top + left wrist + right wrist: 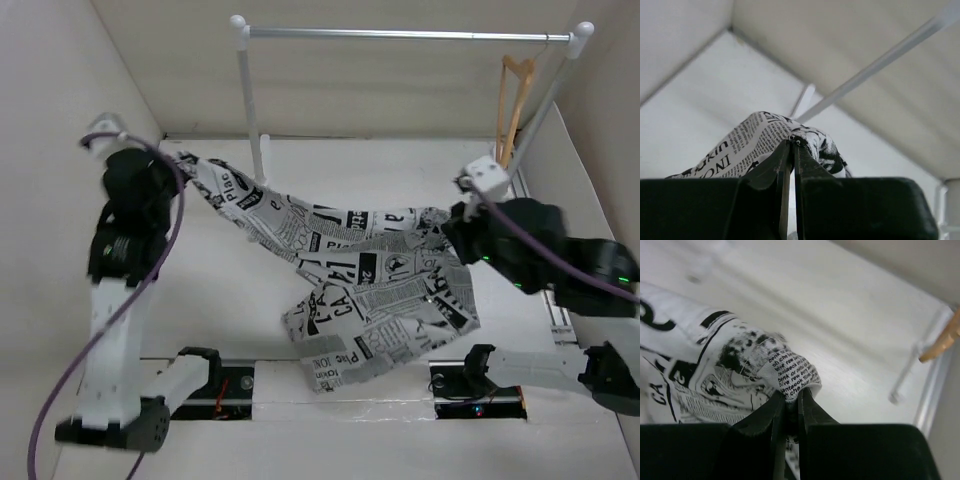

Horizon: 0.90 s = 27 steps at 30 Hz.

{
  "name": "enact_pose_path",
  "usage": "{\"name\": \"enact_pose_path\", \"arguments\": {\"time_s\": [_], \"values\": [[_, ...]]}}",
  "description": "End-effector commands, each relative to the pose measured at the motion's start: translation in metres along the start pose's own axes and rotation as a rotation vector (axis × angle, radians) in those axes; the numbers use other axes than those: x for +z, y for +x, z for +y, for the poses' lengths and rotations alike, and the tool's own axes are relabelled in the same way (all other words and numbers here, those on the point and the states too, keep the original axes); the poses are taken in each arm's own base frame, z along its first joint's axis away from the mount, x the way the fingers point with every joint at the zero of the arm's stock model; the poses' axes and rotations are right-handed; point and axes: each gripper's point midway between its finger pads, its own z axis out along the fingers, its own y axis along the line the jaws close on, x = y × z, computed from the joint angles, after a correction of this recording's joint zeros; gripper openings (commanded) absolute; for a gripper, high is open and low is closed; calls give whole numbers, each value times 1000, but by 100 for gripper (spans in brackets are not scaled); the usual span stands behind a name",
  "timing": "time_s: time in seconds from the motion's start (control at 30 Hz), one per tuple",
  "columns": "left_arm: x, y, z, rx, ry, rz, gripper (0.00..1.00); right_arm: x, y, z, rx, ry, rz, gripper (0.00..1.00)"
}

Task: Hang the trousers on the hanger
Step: Fold the trousers

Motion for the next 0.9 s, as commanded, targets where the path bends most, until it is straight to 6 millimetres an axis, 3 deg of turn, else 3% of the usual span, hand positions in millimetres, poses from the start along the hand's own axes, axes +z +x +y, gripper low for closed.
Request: {"name": "enact_pose_path", "arguments": {"time_s": [0.0,0.03,0.07,0.1,0.13,0.17,0.2,0.23,0.27,0.3,0.33,0.4,0.43,0.5,0.53,0.57,0.6,0.63,0.7,0.73,0.8,0.83,0.87], "values": [[89,91,-24,55,53,221,0,45,32,-48,-93,336,112,0],[119,124,-21,78,19,296,0,61,28,-50,-66,350,82,0],[129,140,-29,95,37,352,7,79,49,-66,-53,392,136,0],[134,159,-27,139,18,429,17,88,55,-76,-68,408,150,0],[145,177,-48,211,40,485,24,100,56,-86,-45,430,141,0],[138,190,-48,276,17,538,26,108,70,-106,-17,474,179,0],[133,195,-55,318,27,544,37,111,75,-118,-11,507,190,0],[124,190,-54,356,6,512,43,114,78,-130,1,549,204,0],[106,198,-62,383,38,520,46,111,81,-140,14,582,211,0],[94,199,-60,385,42,517,54,108,88,-154,30,627,226,0],[70,202,-47,374,55,530,54,107,88,-160,40,643,214,3],[45,211,-36,312,94,555,55,104,89,-162,38,630,194,30],[24,227,-12,294,95,590,54,110,95,-157,31,592,195,59],[3,254,-7,228,180,668,49,118,106,-140,53,493,211,69],[-8,278,12,228,167,731,48,126,123,-125,39,435,253,71],[-13,291,12,207,194,771,48,130,132,-111,39,371,269,71],[-22,313,11,169,245,845,48,132,151,-95,34,314,310,68],[-27,323,17,166,237,883,48,131,159,-88,22,294,322,66],[-23,332,8,142,279,886,49,122,173,-86,29,325,339,65],[-19,342,10,149,271,912,50,117,176,-84,31,327,340,56],[-18,351,-5,161,319,932,50,121,176,-67,11,224,310,21],[-22,363,-23,220,348,943,50,123,173,-61,11,195,290,1],[-27,367,-62,281,409,915,52,132,178,-36,18,84,298,0]]}}
